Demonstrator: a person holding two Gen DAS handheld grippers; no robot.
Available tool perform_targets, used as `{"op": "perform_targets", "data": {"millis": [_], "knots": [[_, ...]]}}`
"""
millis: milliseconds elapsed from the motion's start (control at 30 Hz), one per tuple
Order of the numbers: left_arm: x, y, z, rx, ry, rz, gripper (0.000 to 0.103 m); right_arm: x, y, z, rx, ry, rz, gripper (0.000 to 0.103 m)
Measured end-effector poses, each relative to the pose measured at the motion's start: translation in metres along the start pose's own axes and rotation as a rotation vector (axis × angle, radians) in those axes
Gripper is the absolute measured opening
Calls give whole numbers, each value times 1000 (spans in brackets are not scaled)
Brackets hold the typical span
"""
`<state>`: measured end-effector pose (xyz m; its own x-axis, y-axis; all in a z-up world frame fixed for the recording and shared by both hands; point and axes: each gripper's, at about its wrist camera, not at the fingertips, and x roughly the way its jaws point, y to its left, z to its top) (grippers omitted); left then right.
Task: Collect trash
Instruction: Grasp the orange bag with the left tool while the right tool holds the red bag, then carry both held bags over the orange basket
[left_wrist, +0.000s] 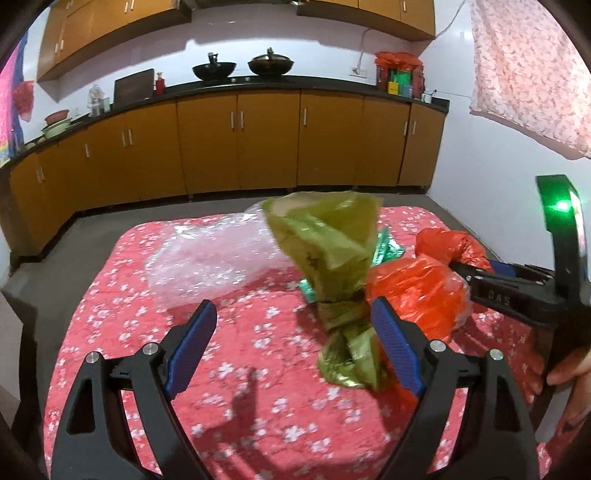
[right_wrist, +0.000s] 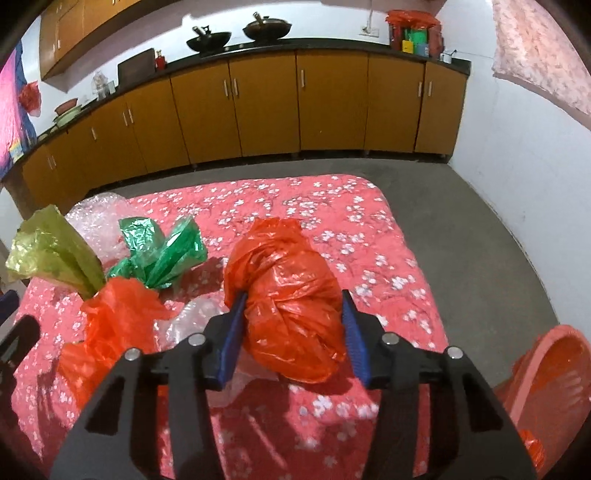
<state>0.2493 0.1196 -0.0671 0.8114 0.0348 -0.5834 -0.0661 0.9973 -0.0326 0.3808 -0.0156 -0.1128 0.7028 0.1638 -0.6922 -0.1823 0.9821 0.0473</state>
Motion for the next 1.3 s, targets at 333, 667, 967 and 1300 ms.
{"op": "perform_targets", "data": {"millis": [333,667,967,1300], "knots": [[-9,-41,2,61,-9,-90,81,-47,-42,-22,101,-79,-62,48],[23,-74,2,101,79,-57,61,-88,-69,-56,139,-79,-99,48],[26,-76,-9,94,108,-26,40,-106,-79,-71,165,-70,-102,48],[-20,-74,0,87,43,-31,39,-136,-74,-81,184,-87,-76,48]]}}
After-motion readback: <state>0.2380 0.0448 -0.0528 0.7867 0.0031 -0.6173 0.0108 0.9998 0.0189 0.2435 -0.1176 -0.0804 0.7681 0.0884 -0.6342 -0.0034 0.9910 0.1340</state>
